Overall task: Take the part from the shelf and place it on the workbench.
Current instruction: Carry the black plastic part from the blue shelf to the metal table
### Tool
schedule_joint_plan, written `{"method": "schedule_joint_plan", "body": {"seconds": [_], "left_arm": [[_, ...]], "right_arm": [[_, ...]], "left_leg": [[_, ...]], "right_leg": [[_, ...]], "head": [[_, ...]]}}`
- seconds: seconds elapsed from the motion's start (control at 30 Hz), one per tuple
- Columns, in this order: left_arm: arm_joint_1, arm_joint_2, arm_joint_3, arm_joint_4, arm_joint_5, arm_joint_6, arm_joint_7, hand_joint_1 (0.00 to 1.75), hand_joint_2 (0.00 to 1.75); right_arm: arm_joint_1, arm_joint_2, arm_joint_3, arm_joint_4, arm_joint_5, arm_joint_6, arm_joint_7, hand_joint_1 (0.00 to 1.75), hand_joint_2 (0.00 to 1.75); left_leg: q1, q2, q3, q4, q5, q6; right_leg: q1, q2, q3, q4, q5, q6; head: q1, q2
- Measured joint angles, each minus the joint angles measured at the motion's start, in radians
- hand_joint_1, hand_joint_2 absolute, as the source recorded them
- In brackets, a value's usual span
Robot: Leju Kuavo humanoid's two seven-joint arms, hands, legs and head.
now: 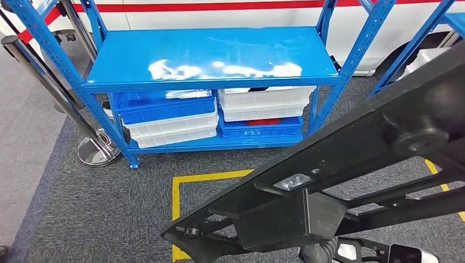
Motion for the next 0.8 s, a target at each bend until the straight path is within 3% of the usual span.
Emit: {"method": "schedule_joint_plan", "body": {"seconds": [0.07,0.13,0.17,0.23,0.3,0.37,0.4,0.43,0.47,0.5,0.57,0.63,0.67,0.73,0.8], "left_arm": [[0.0,-0.003,0.002,0.0,0.004,0.004,0.0,0.0,0.0],[-0.001,-0.005,0.005,0.0,0.008,0.007,-0.001,0.0,0.0],[-0.001,-0.005,0.006,0.0,0.009,0.009,-0.002,0.0,0.0],[-0.001,-0.006,0.006,0.0,0.007,0.012,-0.002,0.0,0.0],[0.0,-0.007,0.006,0.0,0.002,0.018,-0.003,0.0,0.0],[0.0,-0.007,0.006,0.0,-0.004,0.022,-0.002,0.0,0.0],[-0.001,-0.007,0.006,0.0,-0.006,0.023,-0.001,0.0,0.0],[-0.001,-0.007,0.006,0.0,-0.007,0.025,0.001,0.0,0.0],[-0.002,-0.007,0.006,0.0,-0.006,0.026,0.004,0.0,0.0],[-0.002,-0.007,0.006,0.0,-0.005,0.027,0.006,0.0,0.0],[-0.003,-0.007,0.006,0.0,-0.002,0.029,0.009,0.0,0.0],[-0.006,-0.007,0.006,0.0,-0.001,0.03,0.01,0.0,0.0],[-0.007,-0.007,0.006,0.0,-0.001,0.03,0.01,0.0,0.0],[-0.008,-0.007,0.006,0.0,0.0,0.03,0.01,0.0,0.0],[-0.007,-0.008,0.008,0.0,0.004,0.031,0.012,0.0,0.0]], "right_arm": [[-0.015,0.0,0.004,0.005,-0.009,0.005,0.0,1.75,1.75],[-0.033,0.0,0.005,0.011,-0.02,0.016,0.0,1.75,1.75],[-0.04,0.0,0.005,0.014,-0.022,0.02,0.0,1.75,1.75],[-0.046,0.0,0.004,0.02,-0.022,0.025,0.0,1.75,1.75],[-0.047,0.0,0.004,0.022,-0.015,0.021,0.0,1.75,1.75],[-0.046,0.0,0.003,0.021,-0.002,0.008,0.0,1.75,1.75],[-0.044,0.0,0.003,0.019,0.003,0.003,0.0,1.75,1.75],[-0.042,0.0,0.002,0.016,0.006,0.0,0.0,1.75,1.75],[-0.04,0.0,0.002,0.013,0.008,-0.001,0.0,1.75,1.75],[-0.038,0.0,0.001,0.01,0.008,0.0,0.0,1.75,1.75],[-0.036,0.0,0.0,0.008,0.008,0.002,0.0,1.75,1.75],[-0.036,0.0,0.0,0.004,0.008,0.003,0.0,1.75,1.75],[-0.036,0.0,0.0,0.002,0.008,0.003,0.0,1.75,1.75],[-0.036,-0.001,0.0,0.0,0.007,0.004,0.0,1.75,1.75],[-0.036,-0.001,-0.002,0.0,0.001,0.019,0.0,1.75,1.75]], "left_leg": [[-0.001,-0.001,-0.026,0.014,0.011,-0.007],[-0.003,-0.002,-0.04,0.021,0.024,-0.017],[-0.003,-0.003,-0.045,0.021,0.032,-0.023],[-0.002,-0.004,-0.053,0.019,0.04,-0.036],[-0.001,-0.005,-0.074,0.058,-0.007,-0.044],[0.001,-0.006,-0.109,0.169,-0.096,-0.047],[0.001,-0.006,-0.125,0.233,-0.125,-0.049],[0.001,-0.006,-0.133,0.28,-0.131,-0.05],[0.001,-0.006,-0.127,0.299,-0.115,-0.051],[0.001,-0.006,-0.103,0.278,-0.084,-0.049],[-0.001,-0.007,-0.013,0.151,-0.038,-0.043],[-0.004,-0.007,0.06,0.034,-0.038,-0.035],[-0.007,-0.008,0.072,0.007,-0.046,-0.032],[-0.003,-0.006,0.068,-0.008,-0.046,-0.021],[0.002,-0.001,0.061,-0.014,-0.038,-0.006]], "right_leg": [[0.0,0.001,0.093,-0.126,0.035,-0.006],[0.005,0.002,0.159,-0.235,0.021,-0.017],[0.008,0.002,0.167,-0.258,0.013,-0.023],[0.007,0.0,0.158,-0.27,0.022,-0.039],[0.003,-0.003,0.142,-0.278,0.04,-0.059],[0.006,-0.005,0.123,-0.278,0.056,-0.07],[0.008,-0.006,0.113,-0.277,0.064,-0.072],[0.009,-0.006,0.103,-0.276,0.071,-0.072],[0.01,-0.006,0.094,-0.274,0.078,-0.071],[0.011,-0.005,0.086,-0.272,0.083,-0.069],[0.013,-0.004,0.074,-0.266,0.09,-0.064],[0.016,-0.004,0.066,-0.259,0.096,-0.055],[0.017,-0.005,0.062,-0.257,0.101,-0.049],[0.018,-0.004,0.053,-0.253,0.106,-0.036],[0.017,-0.001,0.032,-0.212,0.075,-0.024]], "head": [[0.0,0.0],[0.0,0.0],[0.0,0.0],[0.0,0.0],[0.0,0.0],[0.0,0.0],[0.0,0.0],[0.0,0.0],[0.0,0.0],[0.0,0.0],[0.0,0.0],[0.0,0.0],[0.0,0.0],[0.0,0.0],[0.0,0.0]]}}
